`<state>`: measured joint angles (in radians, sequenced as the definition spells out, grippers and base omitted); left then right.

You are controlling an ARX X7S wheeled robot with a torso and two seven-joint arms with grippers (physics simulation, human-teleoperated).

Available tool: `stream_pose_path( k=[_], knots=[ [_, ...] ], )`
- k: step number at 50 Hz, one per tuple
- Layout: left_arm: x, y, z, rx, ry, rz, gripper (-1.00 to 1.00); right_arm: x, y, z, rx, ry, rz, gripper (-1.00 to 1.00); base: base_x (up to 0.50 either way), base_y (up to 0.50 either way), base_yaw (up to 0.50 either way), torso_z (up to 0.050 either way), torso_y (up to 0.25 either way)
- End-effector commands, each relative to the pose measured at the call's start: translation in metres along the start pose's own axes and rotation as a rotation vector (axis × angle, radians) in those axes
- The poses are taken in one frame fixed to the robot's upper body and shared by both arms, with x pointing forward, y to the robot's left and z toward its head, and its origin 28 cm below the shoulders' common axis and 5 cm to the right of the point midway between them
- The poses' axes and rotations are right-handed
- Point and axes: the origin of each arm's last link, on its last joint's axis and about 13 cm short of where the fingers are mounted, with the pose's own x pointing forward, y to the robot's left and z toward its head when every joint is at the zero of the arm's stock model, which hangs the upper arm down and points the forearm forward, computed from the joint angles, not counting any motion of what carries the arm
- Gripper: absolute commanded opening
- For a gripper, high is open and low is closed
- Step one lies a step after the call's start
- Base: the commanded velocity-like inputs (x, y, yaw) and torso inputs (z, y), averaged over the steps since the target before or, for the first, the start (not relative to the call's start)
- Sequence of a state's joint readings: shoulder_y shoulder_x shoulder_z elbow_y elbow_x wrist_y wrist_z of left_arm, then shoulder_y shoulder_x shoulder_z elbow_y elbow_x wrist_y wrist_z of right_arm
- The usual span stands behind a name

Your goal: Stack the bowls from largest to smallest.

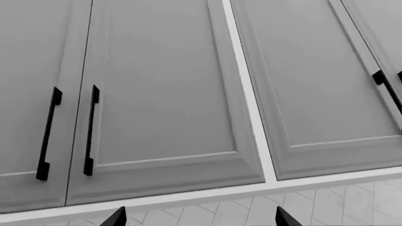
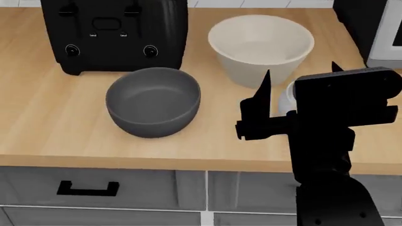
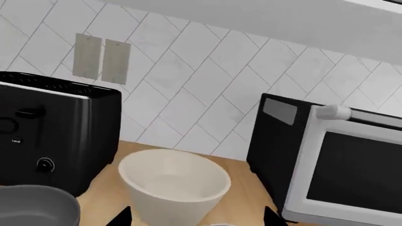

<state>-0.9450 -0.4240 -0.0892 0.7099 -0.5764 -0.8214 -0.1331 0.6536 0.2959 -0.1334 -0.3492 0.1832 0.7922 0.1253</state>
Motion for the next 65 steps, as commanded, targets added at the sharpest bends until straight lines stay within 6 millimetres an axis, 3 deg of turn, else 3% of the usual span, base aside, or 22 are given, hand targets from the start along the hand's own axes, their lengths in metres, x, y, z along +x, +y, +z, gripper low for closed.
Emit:
stream_pose_path(
  k=[1,65],
  knots=[
    [-0.0003,-0.0004,0.002,-0.001,-0.005,0.001,1.0,-0.0016,-0.0016,0.0017,0.009,-0.016,-0.015,1.0,0.0,0.0,0.0,0.0,0.0],
    [-0.0003,0.0034,0.0046,-0.002,-0.021,0.014,1.0,-0.0013,0.002,0.0031,-0.012,-0.002,0.008,1.0,0.3,0.0,0.0,0.0,0.0]
  ],
)
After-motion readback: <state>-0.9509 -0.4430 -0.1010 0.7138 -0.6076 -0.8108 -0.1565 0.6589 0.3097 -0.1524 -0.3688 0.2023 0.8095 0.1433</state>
